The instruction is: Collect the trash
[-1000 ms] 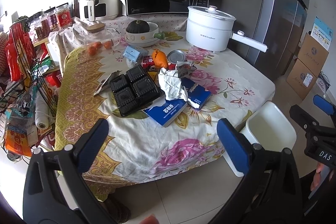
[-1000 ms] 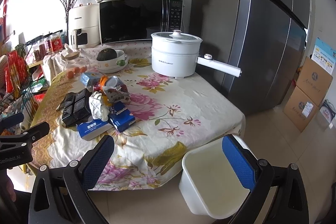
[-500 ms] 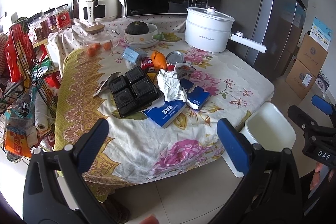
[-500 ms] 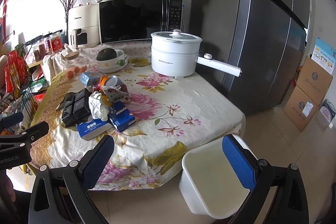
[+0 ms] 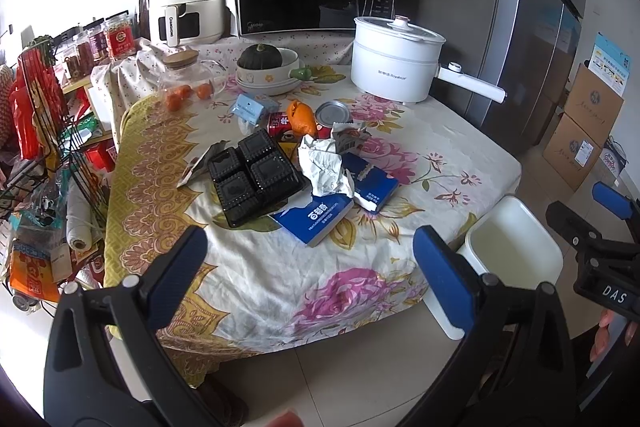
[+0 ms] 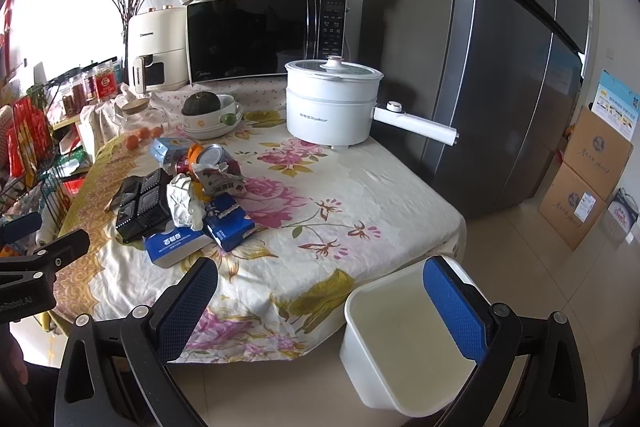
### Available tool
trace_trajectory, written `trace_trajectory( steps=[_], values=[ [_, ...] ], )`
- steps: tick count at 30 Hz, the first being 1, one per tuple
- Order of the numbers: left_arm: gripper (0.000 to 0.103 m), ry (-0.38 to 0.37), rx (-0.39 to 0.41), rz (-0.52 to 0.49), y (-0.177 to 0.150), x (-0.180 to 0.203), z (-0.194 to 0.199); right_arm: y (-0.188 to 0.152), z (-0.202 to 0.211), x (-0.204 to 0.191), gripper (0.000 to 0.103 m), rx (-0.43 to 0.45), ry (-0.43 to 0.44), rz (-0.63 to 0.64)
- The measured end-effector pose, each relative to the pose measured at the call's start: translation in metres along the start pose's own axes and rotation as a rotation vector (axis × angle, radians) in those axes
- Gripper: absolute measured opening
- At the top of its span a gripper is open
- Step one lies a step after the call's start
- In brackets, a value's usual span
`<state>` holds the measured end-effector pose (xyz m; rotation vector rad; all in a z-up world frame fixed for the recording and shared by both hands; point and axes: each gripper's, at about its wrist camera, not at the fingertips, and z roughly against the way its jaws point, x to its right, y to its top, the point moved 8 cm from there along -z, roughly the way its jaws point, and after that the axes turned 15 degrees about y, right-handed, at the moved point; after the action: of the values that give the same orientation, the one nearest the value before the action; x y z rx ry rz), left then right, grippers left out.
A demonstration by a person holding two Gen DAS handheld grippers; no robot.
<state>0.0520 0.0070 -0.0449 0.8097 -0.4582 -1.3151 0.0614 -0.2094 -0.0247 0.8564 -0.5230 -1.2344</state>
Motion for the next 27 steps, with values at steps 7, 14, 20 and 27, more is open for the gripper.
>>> trace_trajectory(
  steps=[7, 14, 20, 27],
  values=[
    [0.102, 0.0, 0.002, 0.0, 0.0007, 0.0, 0.0002, -0.0005, -0.0006, 0.001, 0.103, 0.002, -0.01, -0.001],
    [0.102, 0.001, 0.006, -0.002, 0.0029, -0.0003, 0.0009, 0.0007, 0.0022, 0.0032, 0.103, 0.012, -0.022, 0.001],
    [0.102, -0.01, 0.004, 0.001, 0.0035, -0.002, 0.0018, 0.0025, 0.0043, 0.0052, 0.103, 0.022, -0.027, -0.002],
    [0.102, -0.076, 0.015, 0.041, 0.0075, -0.0048, 0.0089, 0.0029, 0.0065, 0.0055, 0.103, 0.02, -0.018, -0.011]
  ],
)
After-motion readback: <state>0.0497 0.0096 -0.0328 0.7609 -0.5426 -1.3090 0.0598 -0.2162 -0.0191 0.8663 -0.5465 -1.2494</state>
